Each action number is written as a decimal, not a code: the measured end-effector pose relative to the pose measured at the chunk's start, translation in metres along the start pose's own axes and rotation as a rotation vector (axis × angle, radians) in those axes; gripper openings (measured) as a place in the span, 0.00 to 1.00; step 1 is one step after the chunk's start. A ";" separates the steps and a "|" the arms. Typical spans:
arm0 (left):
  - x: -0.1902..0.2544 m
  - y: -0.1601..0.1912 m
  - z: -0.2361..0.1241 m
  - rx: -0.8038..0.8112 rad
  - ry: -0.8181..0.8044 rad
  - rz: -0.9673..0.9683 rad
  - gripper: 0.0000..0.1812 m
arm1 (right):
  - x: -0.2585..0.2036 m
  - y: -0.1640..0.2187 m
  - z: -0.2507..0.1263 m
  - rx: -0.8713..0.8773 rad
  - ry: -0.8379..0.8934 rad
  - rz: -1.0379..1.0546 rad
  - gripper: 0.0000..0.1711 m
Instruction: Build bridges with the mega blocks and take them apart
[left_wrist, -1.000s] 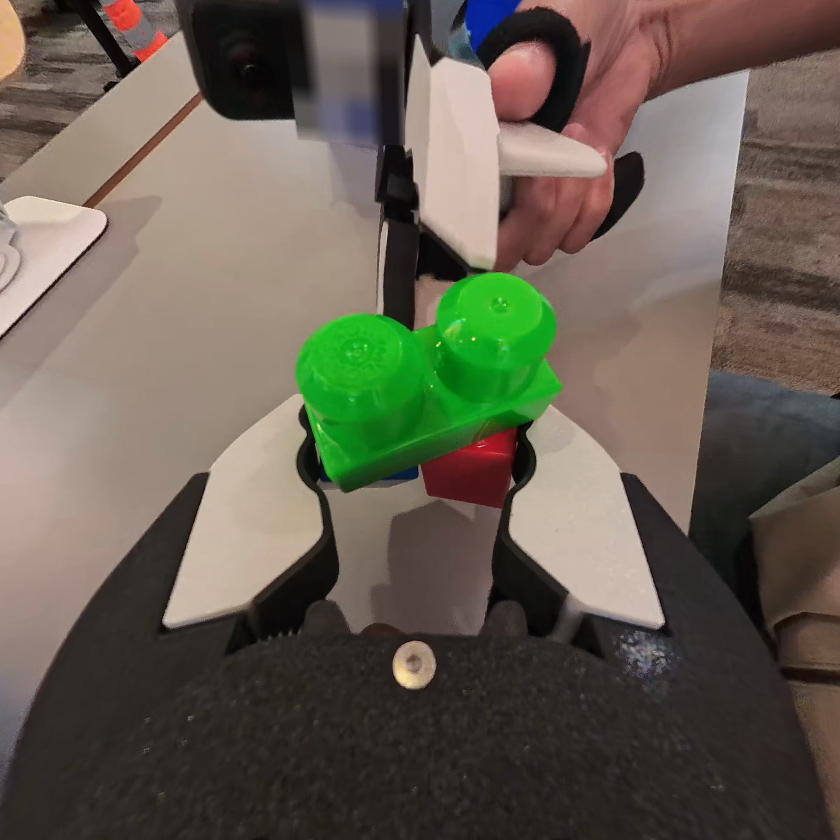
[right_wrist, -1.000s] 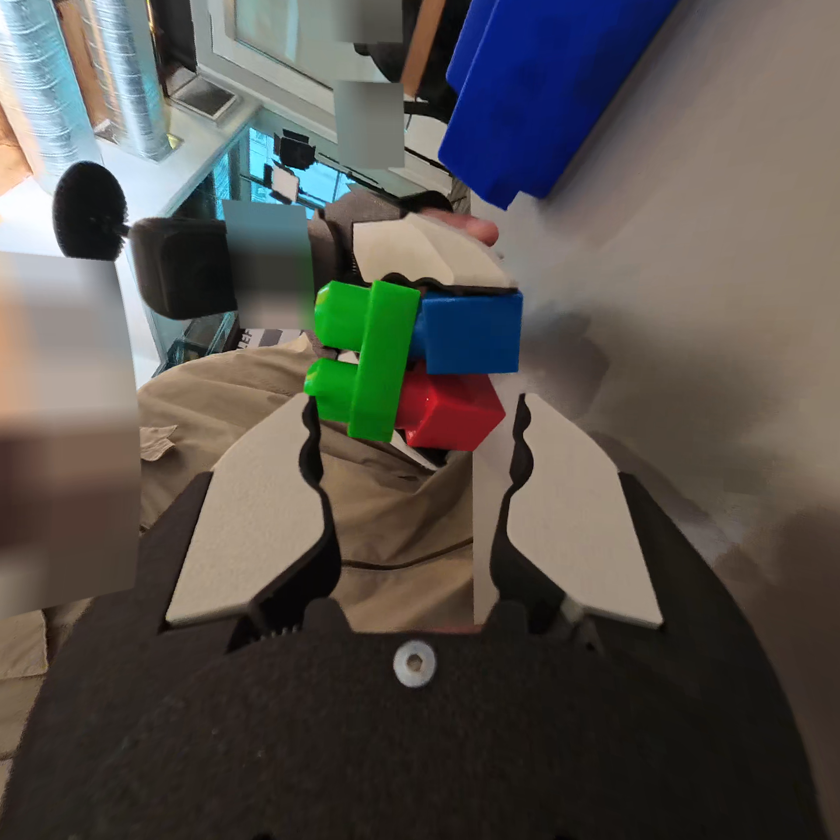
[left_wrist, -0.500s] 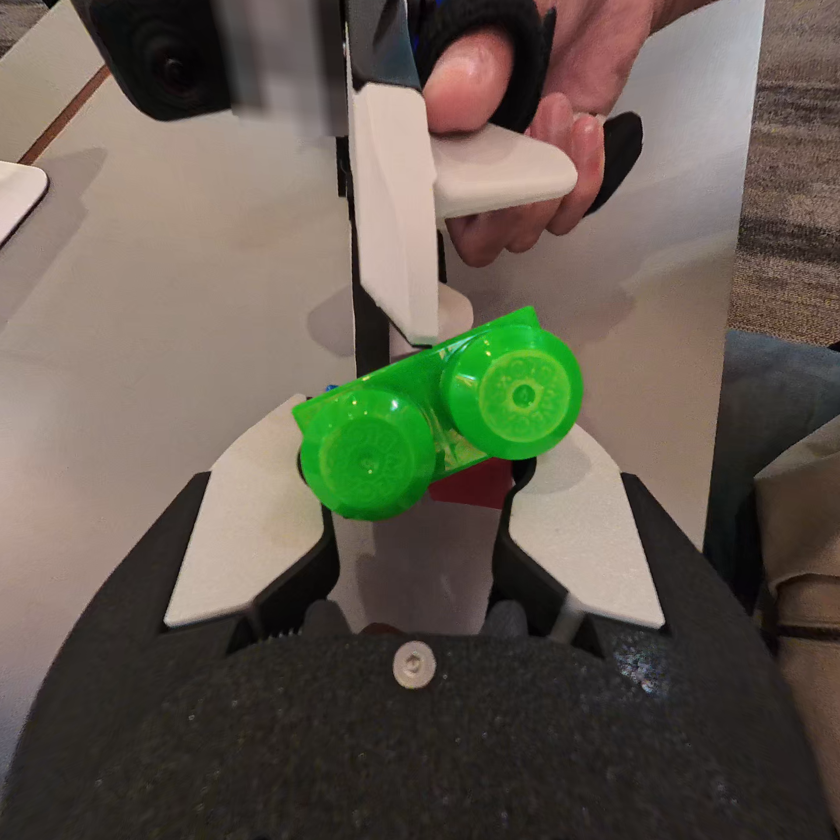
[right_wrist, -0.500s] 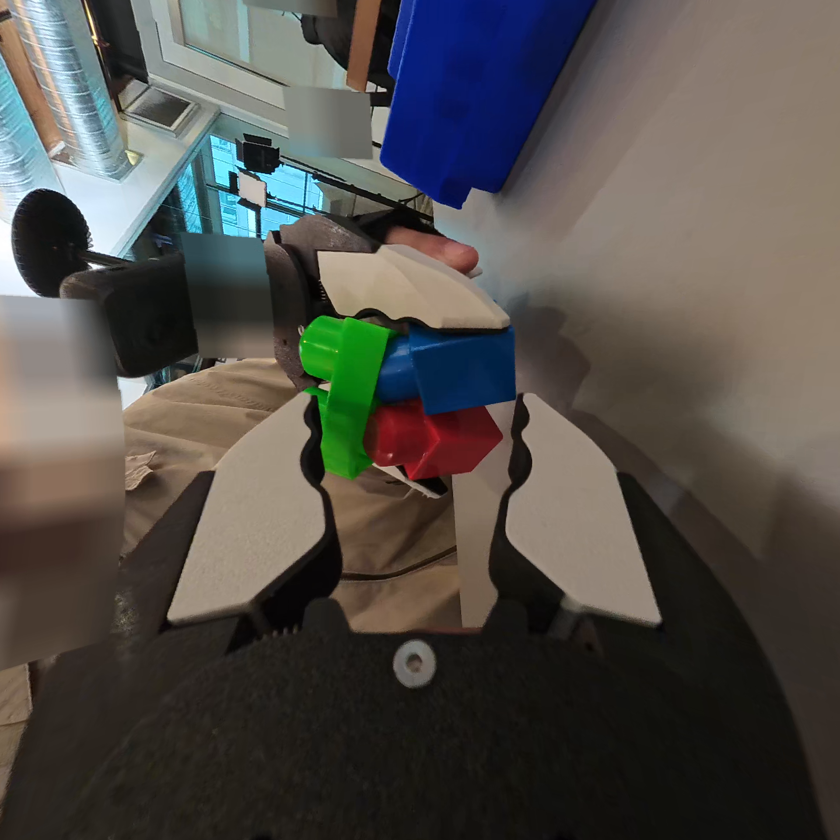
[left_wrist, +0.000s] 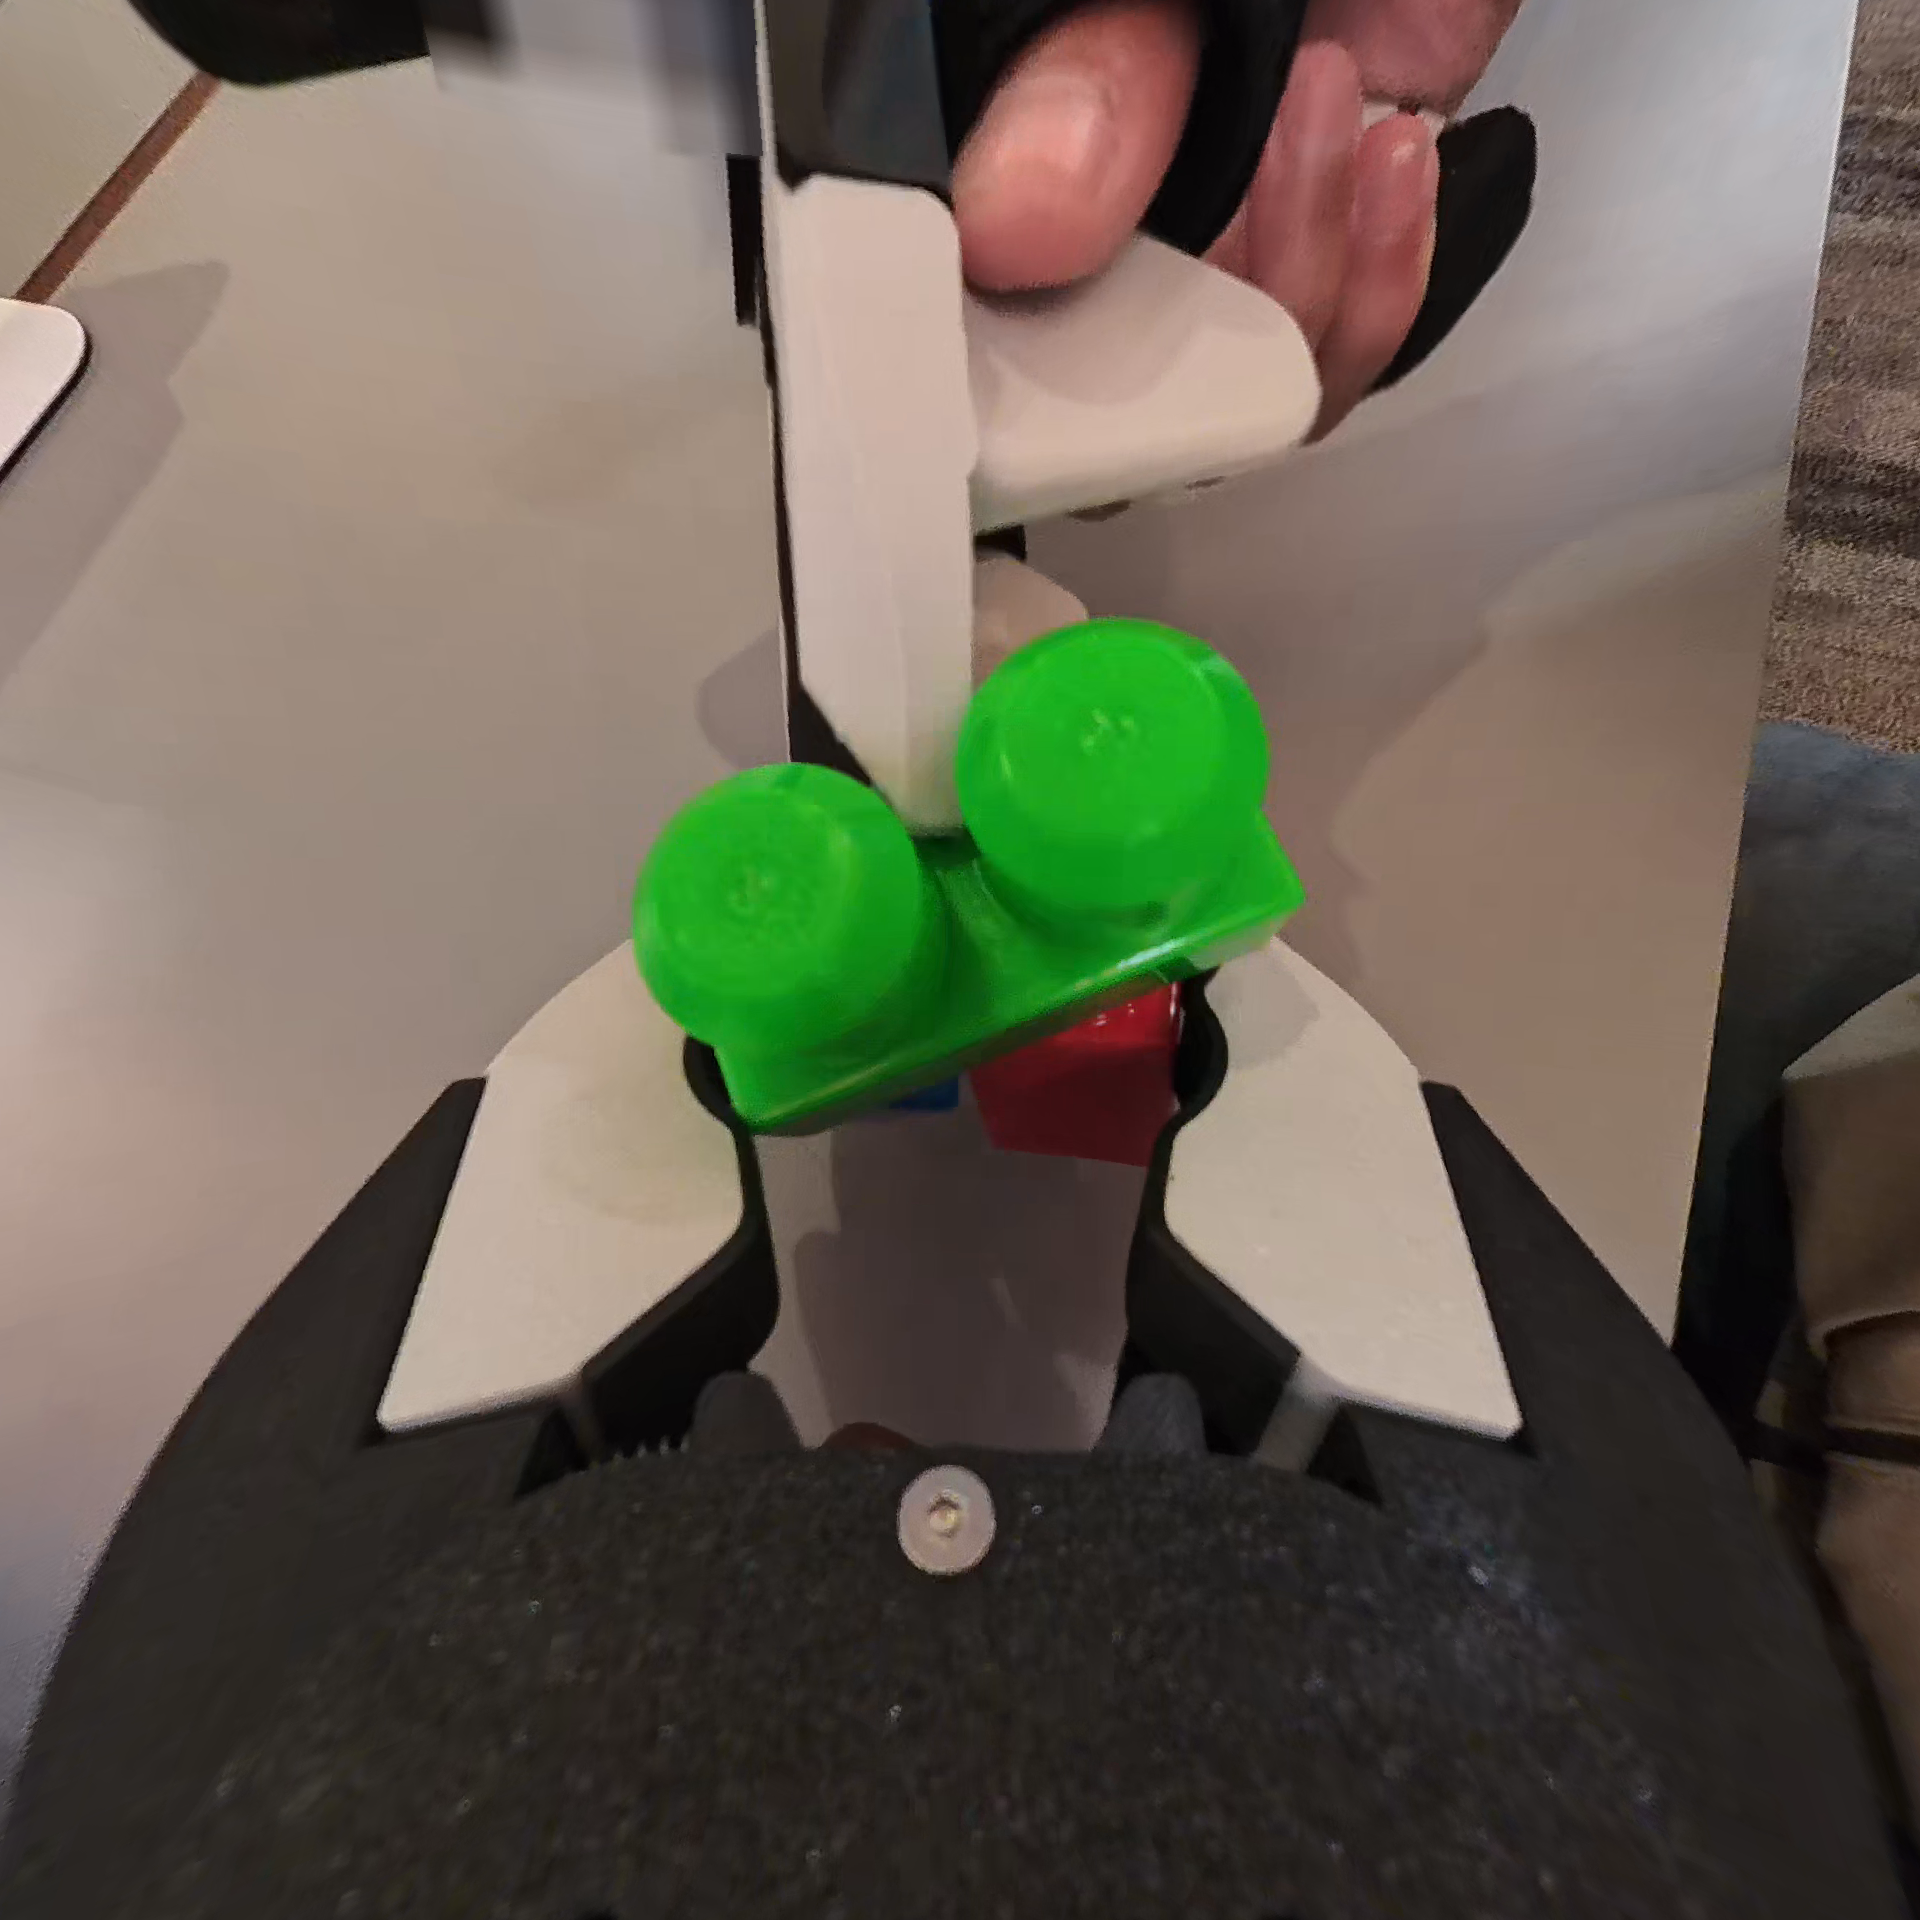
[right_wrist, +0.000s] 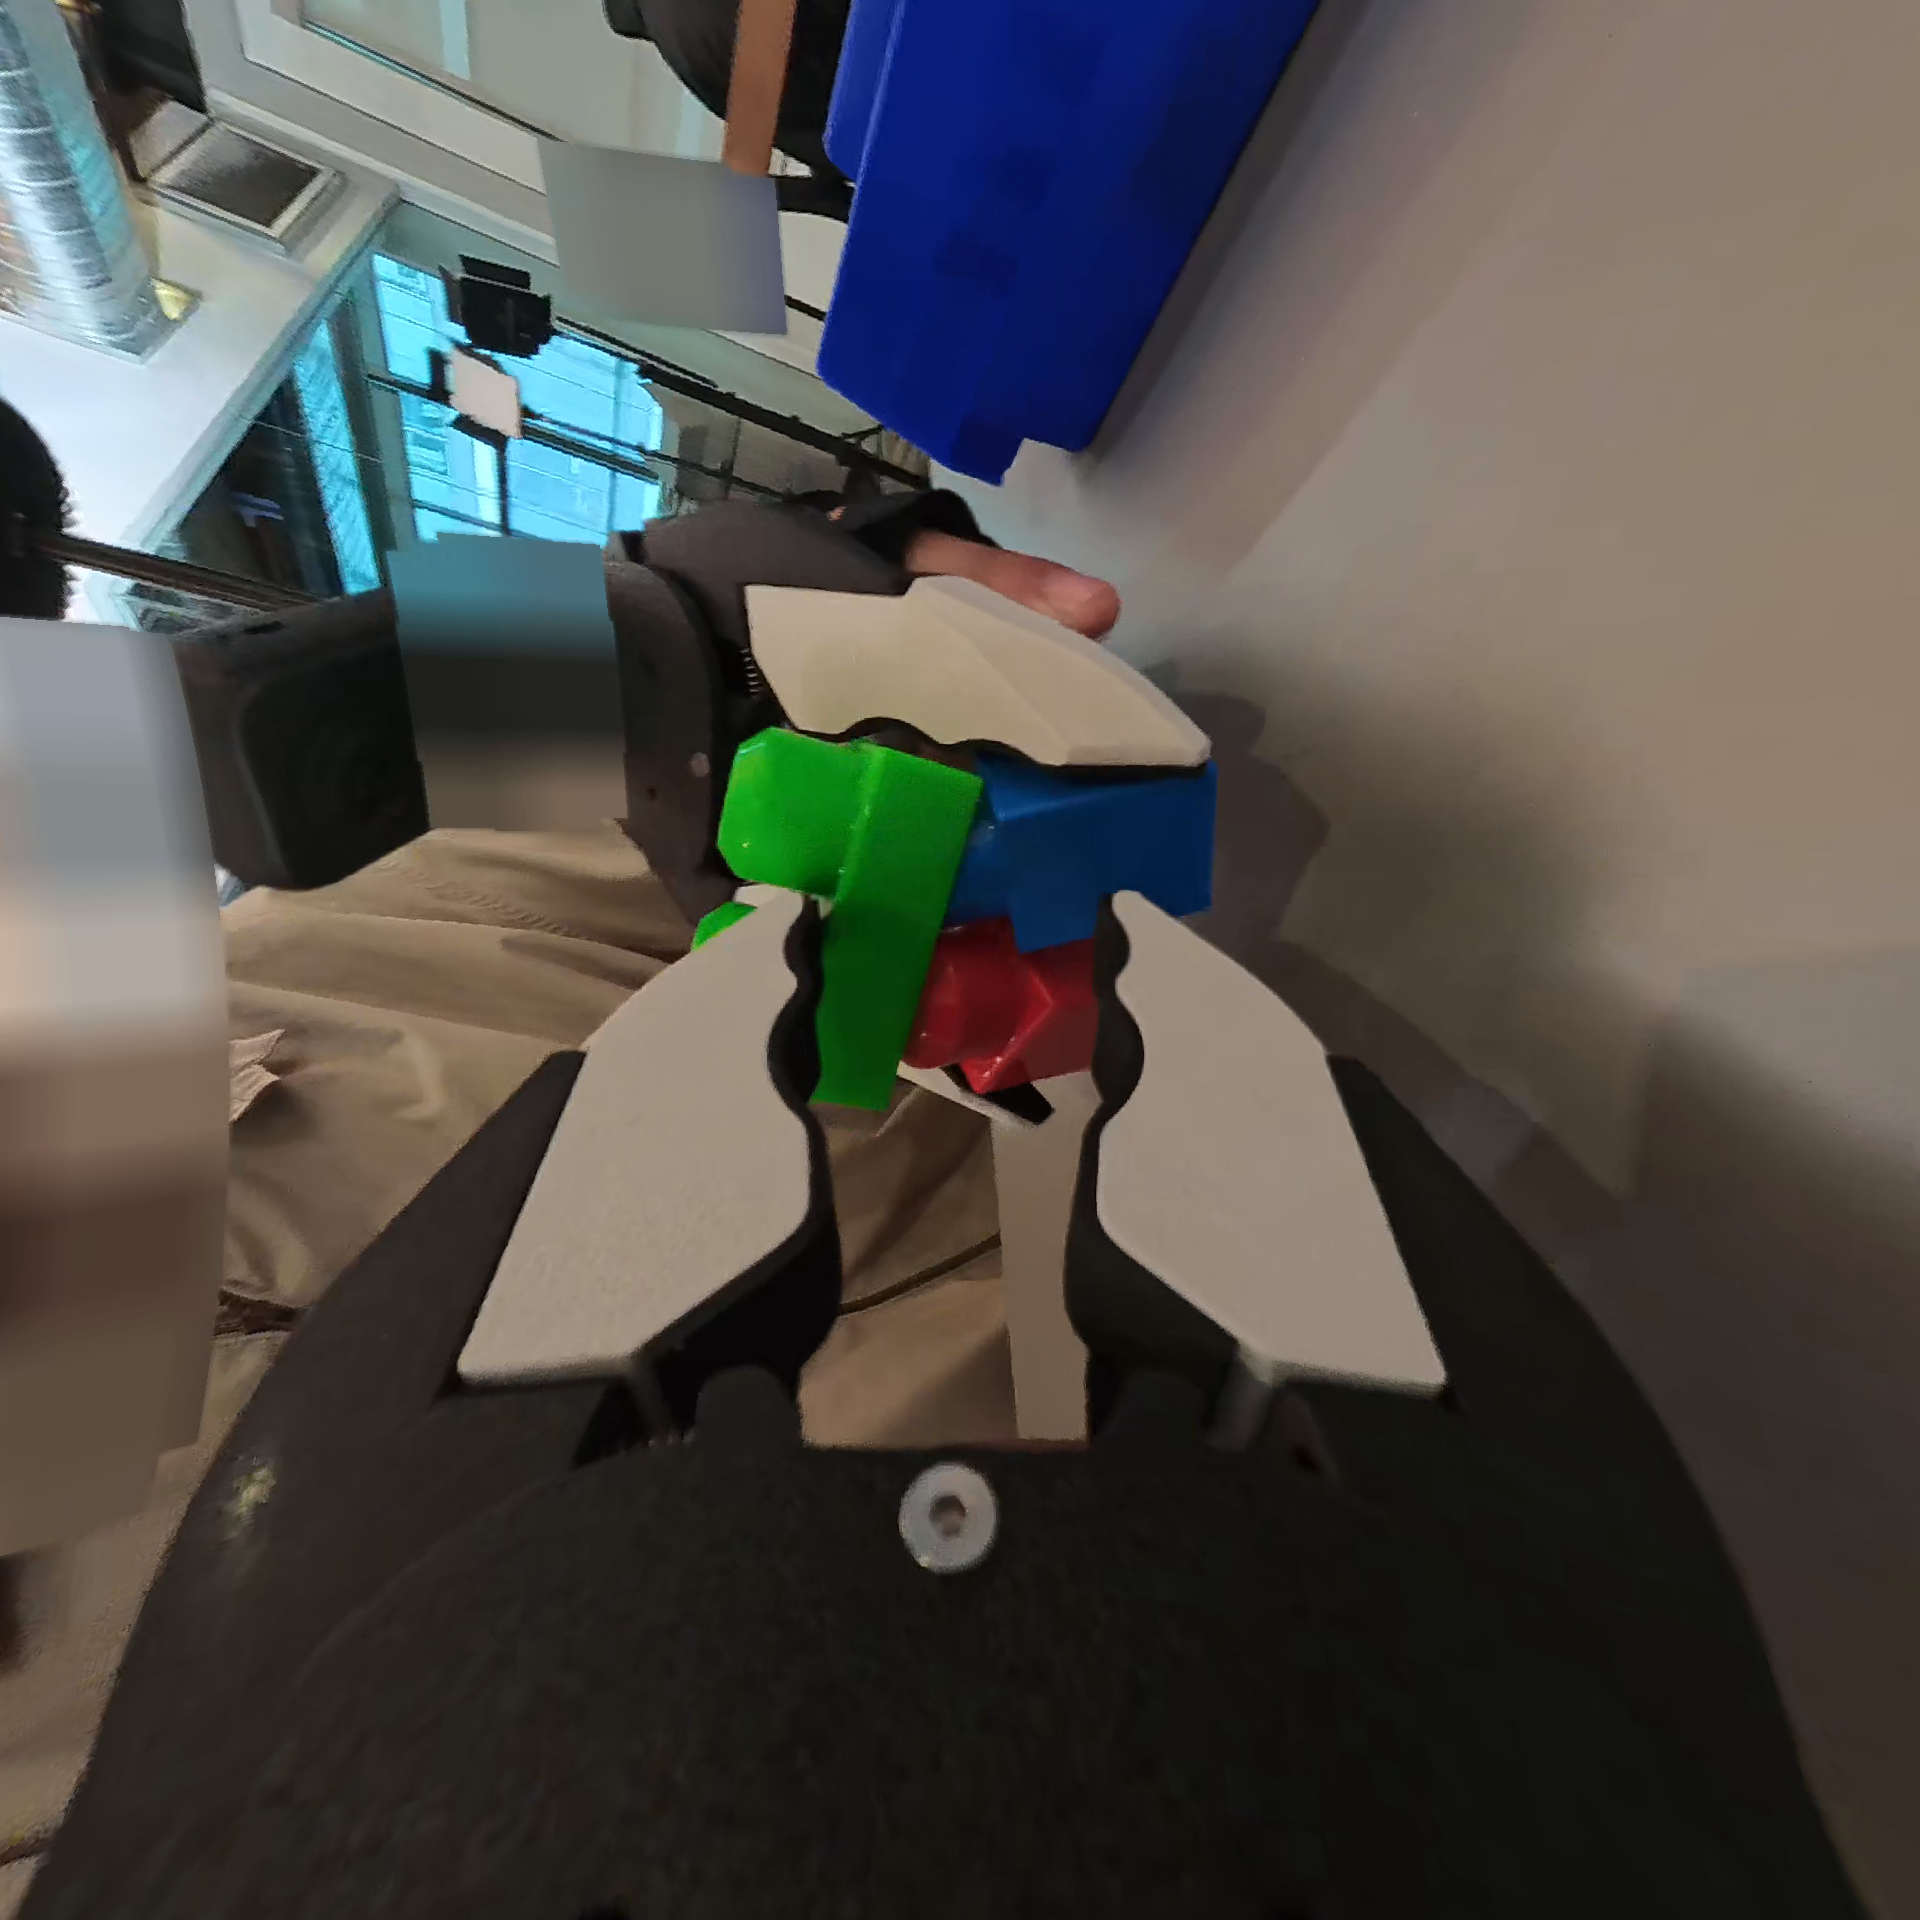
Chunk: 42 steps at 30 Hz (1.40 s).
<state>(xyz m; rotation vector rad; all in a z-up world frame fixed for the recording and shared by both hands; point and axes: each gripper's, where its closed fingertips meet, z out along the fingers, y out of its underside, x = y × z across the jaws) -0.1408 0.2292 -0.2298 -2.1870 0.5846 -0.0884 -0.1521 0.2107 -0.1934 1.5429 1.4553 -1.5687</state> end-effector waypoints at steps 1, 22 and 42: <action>0.000 -0.003 0.000 0.017 -0.001 -0.001 0.46 | -0.002 0.001 0.002 0.001 -0.018 0.001 0.32; -0.025 0.020 0.006 0.004 -0.031 -0.218 0.44 | 0.000 -0.021 -0.024 0.130 -0.031 0.008 0.32; -0.049 0.054 -0.005 -0.082 -0.299 -0.352 0.38 | 0.039 -0.010 -0.053 0.342 1.111 -0.744 0.34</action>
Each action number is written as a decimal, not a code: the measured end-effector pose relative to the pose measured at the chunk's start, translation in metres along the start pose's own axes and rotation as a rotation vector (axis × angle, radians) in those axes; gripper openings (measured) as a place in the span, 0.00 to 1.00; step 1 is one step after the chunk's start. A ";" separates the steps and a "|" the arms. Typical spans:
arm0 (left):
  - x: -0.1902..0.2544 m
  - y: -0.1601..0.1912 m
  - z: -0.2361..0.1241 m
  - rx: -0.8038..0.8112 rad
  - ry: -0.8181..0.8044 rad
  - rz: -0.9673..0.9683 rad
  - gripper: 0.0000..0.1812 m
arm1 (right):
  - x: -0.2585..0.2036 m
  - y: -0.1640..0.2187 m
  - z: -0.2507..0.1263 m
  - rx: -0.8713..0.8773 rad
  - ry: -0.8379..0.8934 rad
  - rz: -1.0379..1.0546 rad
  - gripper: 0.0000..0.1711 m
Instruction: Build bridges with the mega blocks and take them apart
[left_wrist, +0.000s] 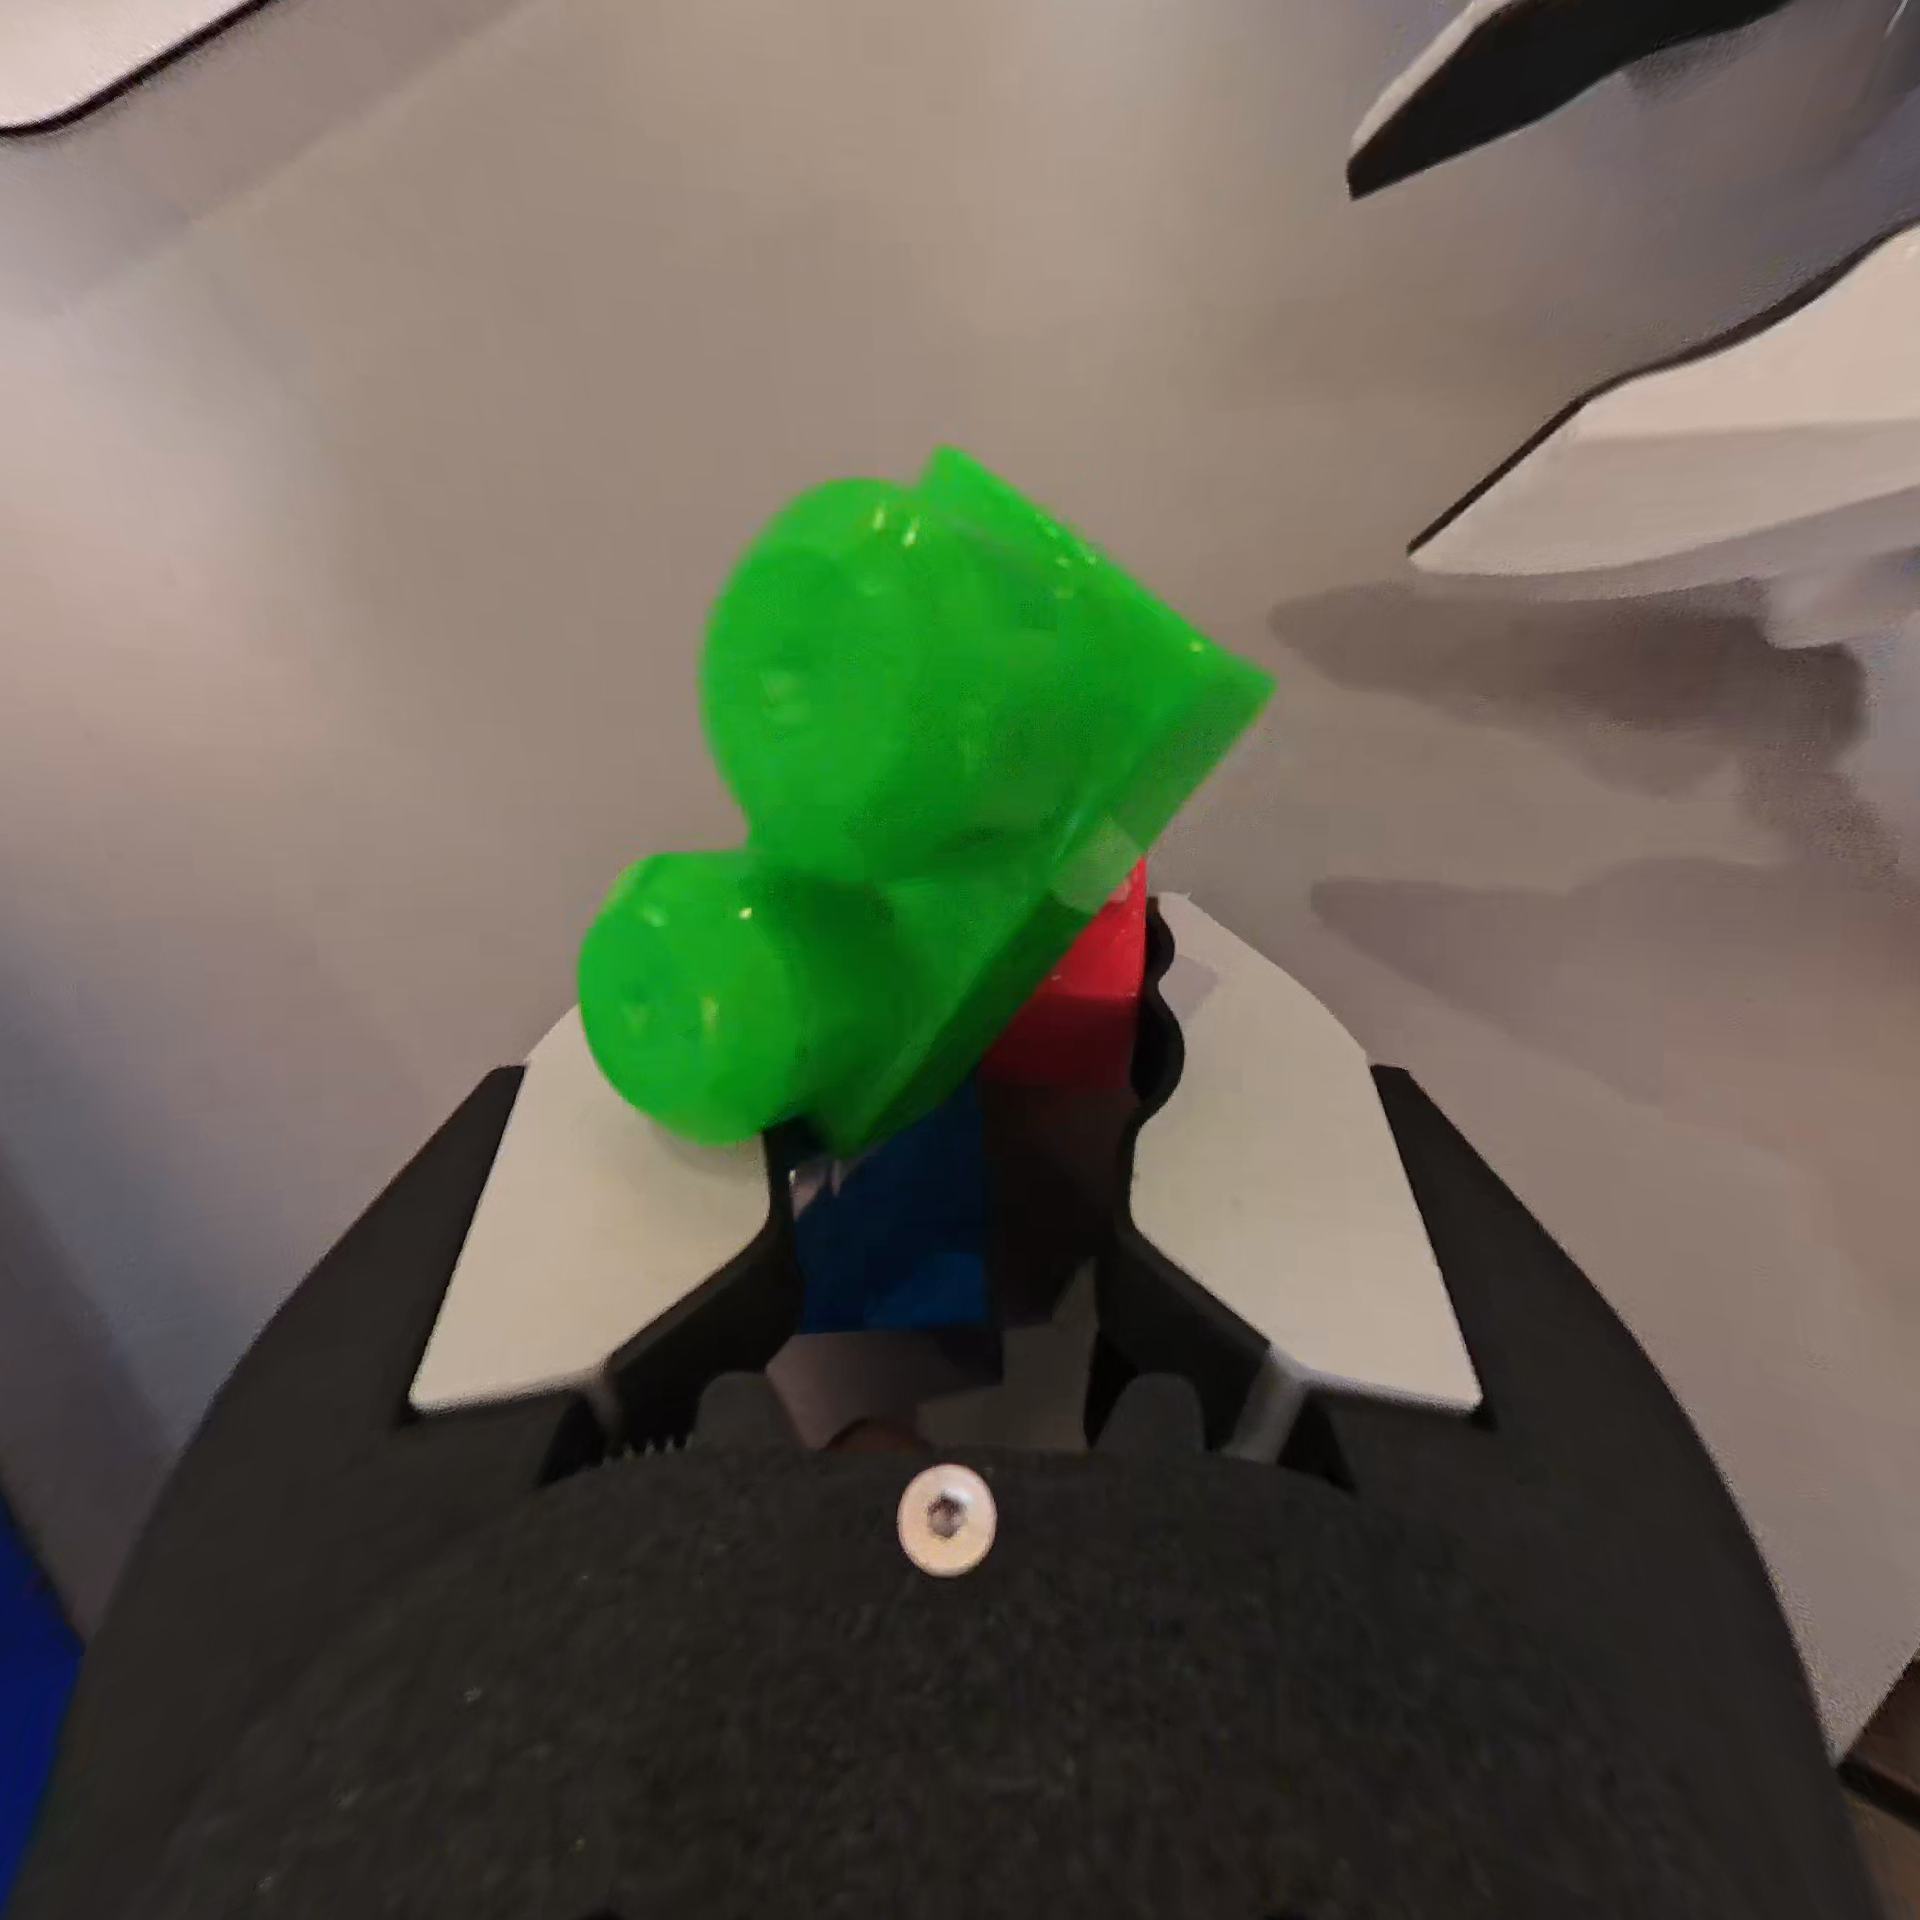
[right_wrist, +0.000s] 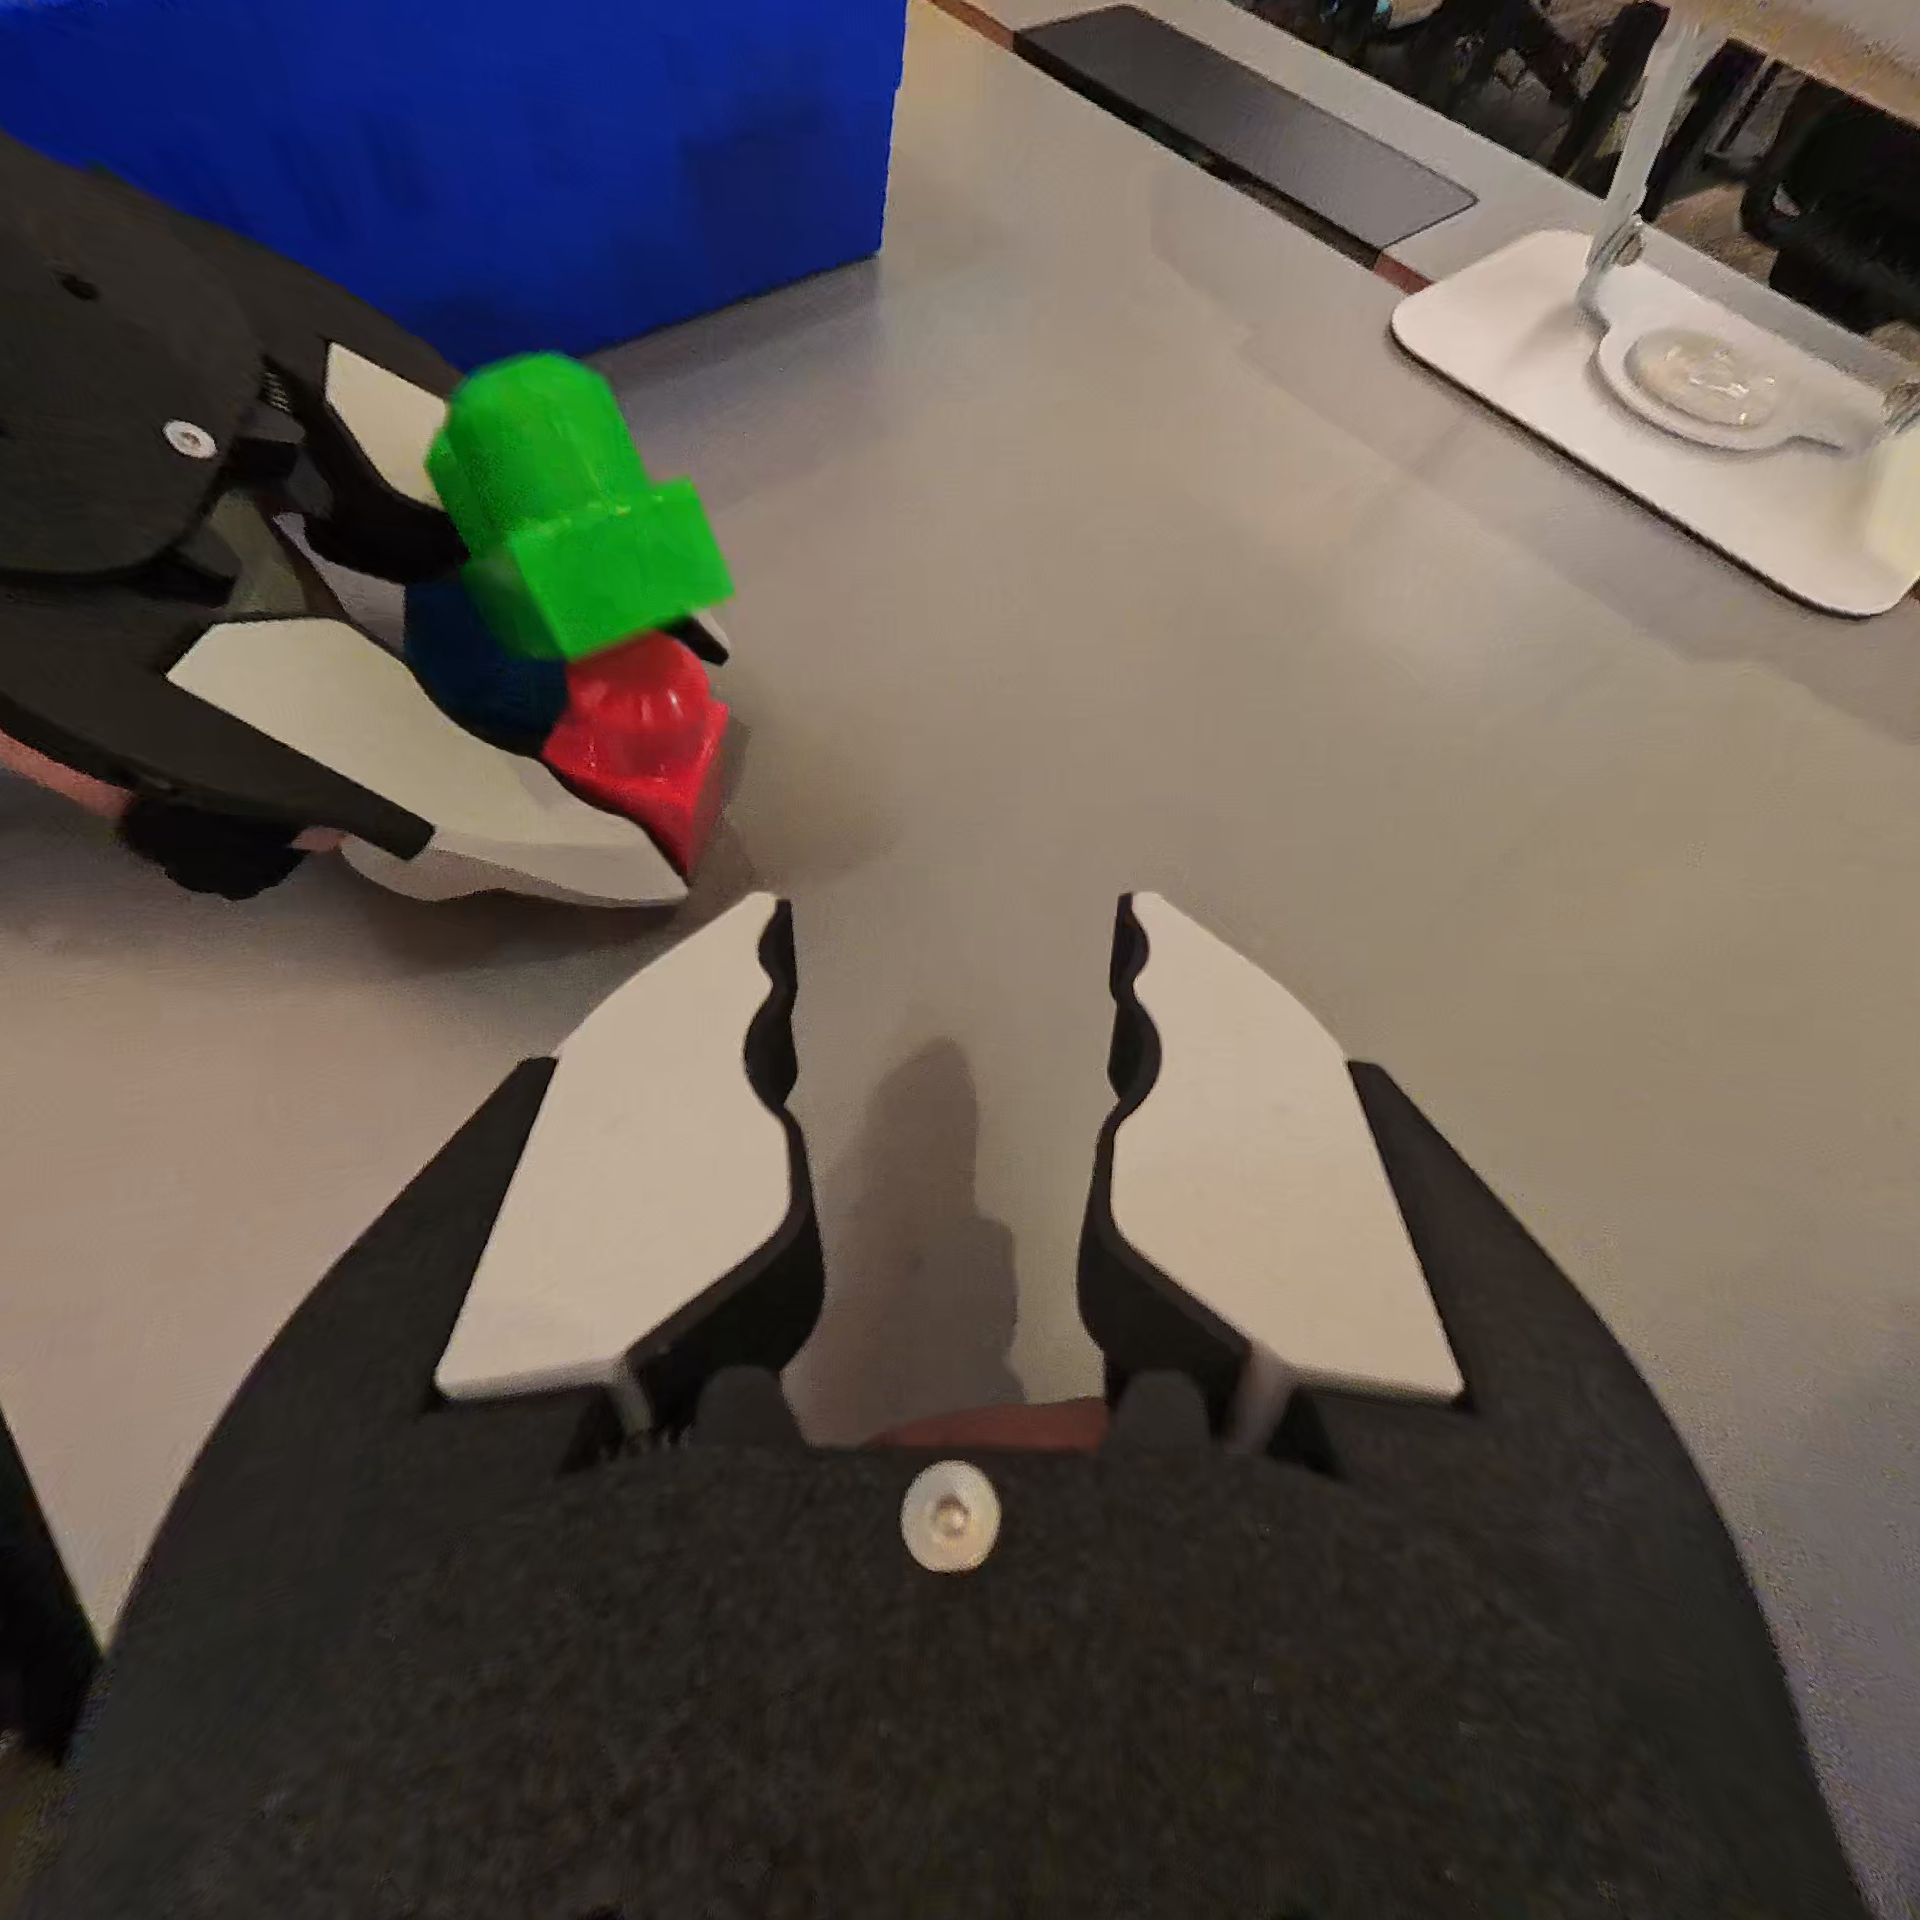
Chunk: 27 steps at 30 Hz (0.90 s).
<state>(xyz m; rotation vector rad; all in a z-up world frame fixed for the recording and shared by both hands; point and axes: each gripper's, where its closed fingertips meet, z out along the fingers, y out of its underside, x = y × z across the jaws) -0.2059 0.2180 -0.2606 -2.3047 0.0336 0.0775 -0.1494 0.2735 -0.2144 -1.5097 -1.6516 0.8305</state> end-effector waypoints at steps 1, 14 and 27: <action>0.000 0.000 0.000 -0.001 0.001 -0.001 0.38 | -0.001 0.002 0.001 -0.006 0.000 -0.010 0.34; -0.003 0.002 -0.002 -0.007 -0.045 0.009 0.37 | 0.001 0.015 -0.012 -0.029 -0.043 0.019 0.29; -0.015 -0.001 -0.048 0.090 -0.173 -0.061 0.44 | 0.027 0.022 -0.049 0.054 -0.014 0.085 0.26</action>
